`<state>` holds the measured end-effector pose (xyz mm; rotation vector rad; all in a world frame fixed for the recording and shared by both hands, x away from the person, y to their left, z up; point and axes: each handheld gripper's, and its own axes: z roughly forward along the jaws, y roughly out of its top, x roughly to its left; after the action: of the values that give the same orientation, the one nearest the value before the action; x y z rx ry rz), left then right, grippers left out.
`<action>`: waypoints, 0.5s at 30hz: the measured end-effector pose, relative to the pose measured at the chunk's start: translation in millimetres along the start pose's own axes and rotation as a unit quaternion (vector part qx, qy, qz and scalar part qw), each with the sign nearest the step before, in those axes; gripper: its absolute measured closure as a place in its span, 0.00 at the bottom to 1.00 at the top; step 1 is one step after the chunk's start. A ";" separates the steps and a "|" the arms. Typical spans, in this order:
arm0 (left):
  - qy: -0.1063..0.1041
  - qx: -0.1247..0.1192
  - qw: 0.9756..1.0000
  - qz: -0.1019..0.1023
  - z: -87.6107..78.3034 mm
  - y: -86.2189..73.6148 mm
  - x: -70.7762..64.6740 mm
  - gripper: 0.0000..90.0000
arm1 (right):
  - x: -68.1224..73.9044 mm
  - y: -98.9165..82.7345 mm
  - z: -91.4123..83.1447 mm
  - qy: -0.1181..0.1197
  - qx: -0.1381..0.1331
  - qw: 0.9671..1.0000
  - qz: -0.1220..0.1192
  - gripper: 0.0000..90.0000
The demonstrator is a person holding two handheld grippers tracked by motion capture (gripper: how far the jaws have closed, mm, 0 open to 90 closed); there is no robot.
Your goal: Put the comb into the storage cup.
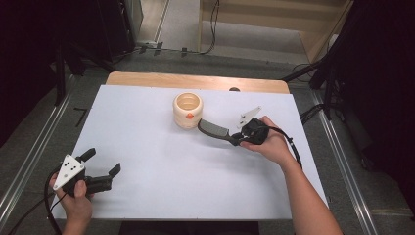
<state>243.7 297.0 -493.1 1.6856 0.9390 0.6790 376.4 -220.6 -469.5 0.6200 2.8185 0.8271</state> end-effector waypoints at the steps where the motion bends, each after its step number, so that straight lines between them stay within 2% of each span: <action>1: 0.000 0.000 1.000 0.000 0.0 0.0 0.0 0.00 | 0.8 -0.7 -2.7 -0.003 -0.007 1.000 0.004 0.78; 9: 0.001 0.001 1.000 0.001 -0.1 0.1 -0.4 0.00 | 7.4 -6.3 -18.6 -0.022 -0.063 0.997 0.035 0.78; 10: 0.001 0.001 1.000 0.001 -0.1 0.1 -0.4 0.00 | 7.4 -6.3 -18.6 -0.022 -0.063 0.997 0.035 0.78; 15: 0.002 0.002 1.000 0.003 -0.1 0.1 -0.5 0.00 | 14.3 -11.7 -26.5 -0.030 -0.107 0.992 0.056 0.78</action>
<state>243.4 296.6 -493.0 1.6905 0.9393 0.6848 352.9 -236.4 -453.9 0.7592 2.6137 1.0920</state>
